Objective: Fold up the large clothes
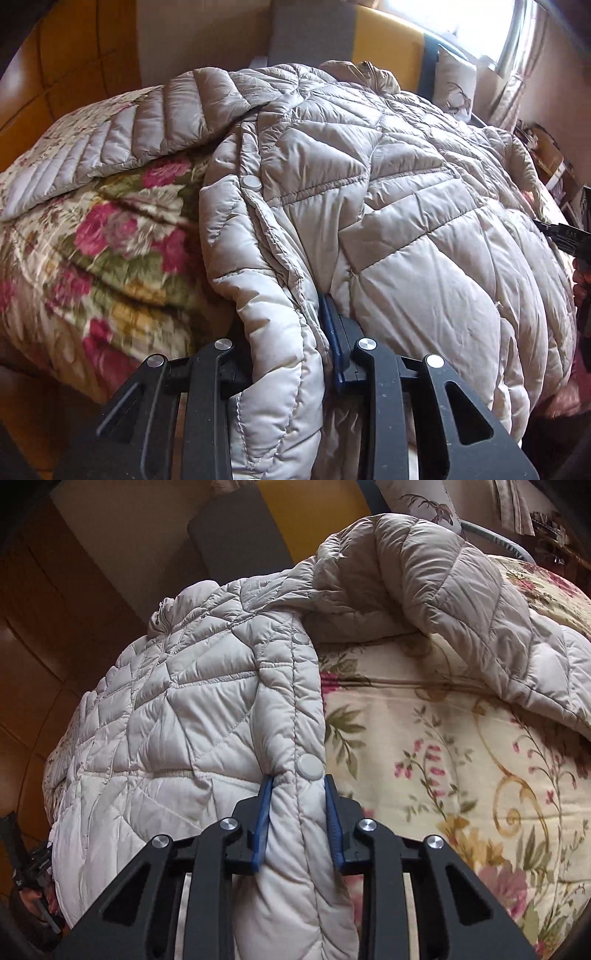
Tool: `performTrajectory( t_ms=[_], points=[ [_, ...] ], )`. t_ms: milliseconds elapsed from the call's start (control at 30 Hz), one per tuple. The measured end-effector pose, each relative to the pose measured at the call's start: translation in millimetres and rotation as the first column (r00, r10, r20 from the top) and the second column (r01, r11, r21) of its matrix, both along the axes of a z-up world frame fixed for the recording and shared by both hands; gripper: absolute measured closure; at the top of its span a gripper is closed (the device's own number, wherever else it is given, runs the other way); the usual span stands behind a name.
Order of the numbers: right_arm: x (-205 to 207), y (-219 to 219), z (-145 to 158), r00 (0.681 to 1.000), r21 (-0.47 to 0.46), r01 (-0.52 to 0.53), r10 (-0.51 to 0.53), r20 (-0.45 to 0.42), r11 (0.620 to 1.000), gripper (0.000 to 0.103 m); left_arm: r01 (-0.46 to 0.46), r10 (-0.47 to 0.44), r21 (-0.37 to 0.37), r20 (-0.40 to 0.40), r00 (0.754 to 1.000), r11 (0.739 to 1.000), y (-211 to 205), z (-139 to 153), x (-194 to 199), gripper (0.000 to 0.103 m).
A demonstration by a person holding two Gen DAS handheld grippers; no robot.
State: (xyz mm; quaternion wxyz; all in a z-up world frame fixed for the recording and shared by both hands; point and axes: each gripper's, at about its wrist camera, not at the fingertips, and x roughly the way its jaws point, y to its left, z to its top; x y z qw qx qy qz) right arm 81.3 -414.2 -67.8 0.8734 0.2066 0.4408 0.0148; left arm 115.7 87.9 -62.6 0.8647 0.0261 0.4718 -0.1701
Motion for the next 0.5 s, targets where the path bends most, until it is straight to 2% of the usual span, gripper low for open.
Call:
performTrajectory(
  t_ms=[33,67,100,133,167,200,300,367,433,500],
  points=[
    [-8,-4,-1,1.000,0.014,-0.003,0.003,0.014,1.000,0.077,-0.012,0.012,-0.007,0.003,1.000,1.000,5,2,-2,0.074],
    [-13,-9,-2,1.000,0.047,0.003,-0.004,0.027,0.999,0.076,-0.028,0.028,-0.016,-0.002,1.000,0.999,9,5,2,0.069],
    [-15,-14,-4,0.999,0.091,0.017,-0.020,0.037,0.996,0.066,-0.047,0.046,-0.024,-0.010,0.999,0.999,13,9,8,0.066],
    [-20,-23,-5,0.998,0.138,0.035,-0.043,0.055,0.990,0.057,-0.078,0.078,-0.035,-0.023,0.997,0.996,20,12,11,0.056],
    [-22,-31,-3,0.994,0.171,0.060,-0.074,0.080,0.983,0.041,-0.120,0.118,-0.043,-0.036,0.992,0.992,26,17,16,0.045],
    [-26,-40,-1,0.987,0.198,0.093,-0.116,0.109,0.976,0.036,-0.154,0.151,-0.067,-0.043,0.988,0.986,30,23,23,0.042],
    [-28,-73,-1,0.957,0.286,0.212,-0.258,0.131,0.934,0.034,-0.200,0.201,-0.162,-0.013,0.980,0.966,42,45,28,0.024],
    [-26,-97,-9,0.930,0.373,0.297,-0.354,0.094,0.879,0.031,-0.207,0.219,-0.189,0.044,0.975,0.960,37,62,38,0.014],
    [-24,-117,-19,0.891,0.486,0.363,-0.449,0.067,0.795,0.027,-0.202,0.224,-0.197,0.098,0.970,0.959,26,74,45,0.009],
    [-20,-127,-20,0.849,0.551,0.402,-0.522,0.075,0.732,0.020,-0.203,0.233,-0.200,0.141,0.962,0.959,11,80,56,0.005]
  ],
)
